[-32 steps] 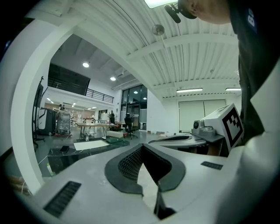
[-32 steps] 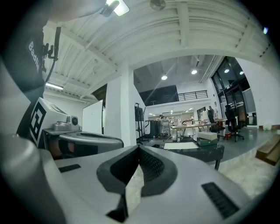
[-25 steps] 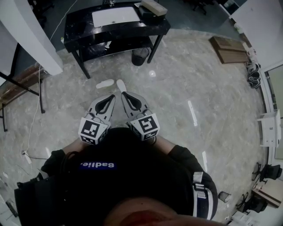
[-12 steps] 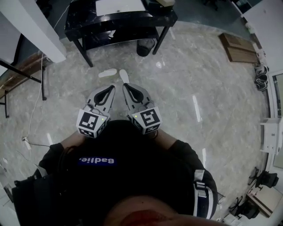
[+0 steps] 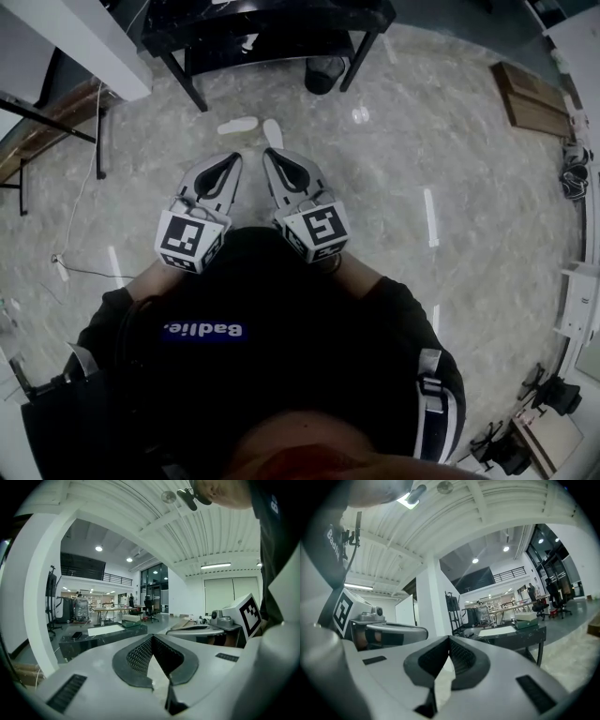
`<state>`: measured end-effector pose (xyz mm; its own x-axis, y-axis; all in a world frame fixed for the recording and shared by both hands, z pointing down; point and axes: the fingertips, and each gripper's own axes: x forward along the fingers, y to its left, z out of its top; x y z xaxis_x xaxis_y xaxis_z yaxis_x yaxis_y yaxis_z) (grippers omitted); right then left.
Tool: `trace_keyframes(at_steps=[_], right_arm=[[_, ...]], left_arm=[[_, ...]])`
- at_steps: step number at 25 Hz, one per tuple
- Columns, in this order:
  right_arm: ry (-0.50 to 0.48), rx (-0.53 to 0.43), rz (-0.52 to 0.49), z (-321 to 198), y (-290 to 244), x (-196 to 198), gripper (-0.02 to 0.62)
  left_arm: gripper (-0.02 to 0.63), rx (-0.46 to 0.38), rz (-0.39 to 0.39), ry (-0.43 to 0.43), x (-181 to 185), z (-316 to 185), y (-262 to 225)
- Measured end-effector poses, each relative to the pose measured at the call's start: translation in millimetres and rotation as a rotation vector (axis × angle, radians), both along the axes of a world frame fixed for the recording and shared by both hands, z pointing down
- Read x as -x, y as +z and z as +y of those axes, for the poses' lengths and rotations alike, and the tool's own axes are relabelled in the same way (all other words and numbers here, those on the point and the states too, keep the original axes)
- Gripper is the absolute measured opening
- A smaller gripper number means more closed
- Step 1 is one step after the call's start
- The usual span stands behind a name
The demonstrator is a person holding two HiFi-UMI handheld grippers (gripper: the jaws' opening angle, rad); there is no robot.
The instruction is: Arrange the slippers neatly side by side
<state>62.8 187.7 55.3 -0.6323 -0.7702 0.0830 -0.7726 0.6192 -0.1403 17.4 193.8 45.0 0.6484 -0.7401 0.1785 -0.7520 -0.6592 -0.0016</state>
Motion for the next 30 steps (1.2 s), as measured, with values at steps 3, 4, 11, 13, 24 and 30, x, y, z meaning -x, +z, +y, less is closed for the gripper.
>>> trace_keyframes(at_steps=[3, 4, 11, 13, 24, 30], right_arm=[[-0.002, 0.006, -0.009, -3, 7, -8, 0.0], [-0.002, 0.012, -0.012, -3, 8, -10, 0.0], [0.018, 0.035, -0.014, -15, 8, -12, -0.001], [0.035, 0.043, 0.0, -38, 14, 0, 0.0], [0.166, 0.081, 0.019, -173, 29, 80, 0.0], [0.246, 0.103, 0.055, -250, 36, 123, 0.0]], left_arm=[[0.0, 0.009, 0.0, -0.03, 0, -3, 9], [0.0, 0.015, 0.002, -0.036, 1, -4, 11], [0.0, 0.038, 0.023, -0.051, 10, -21, 13], [0.0, 0.05, 0.034, -0.043, 25, -46, 19], [0.0, 0.086, 0.04, 0.043, 118, -196, 52], [0.0, 0.106, 0.036, 0.087, 177, -280, 78]])
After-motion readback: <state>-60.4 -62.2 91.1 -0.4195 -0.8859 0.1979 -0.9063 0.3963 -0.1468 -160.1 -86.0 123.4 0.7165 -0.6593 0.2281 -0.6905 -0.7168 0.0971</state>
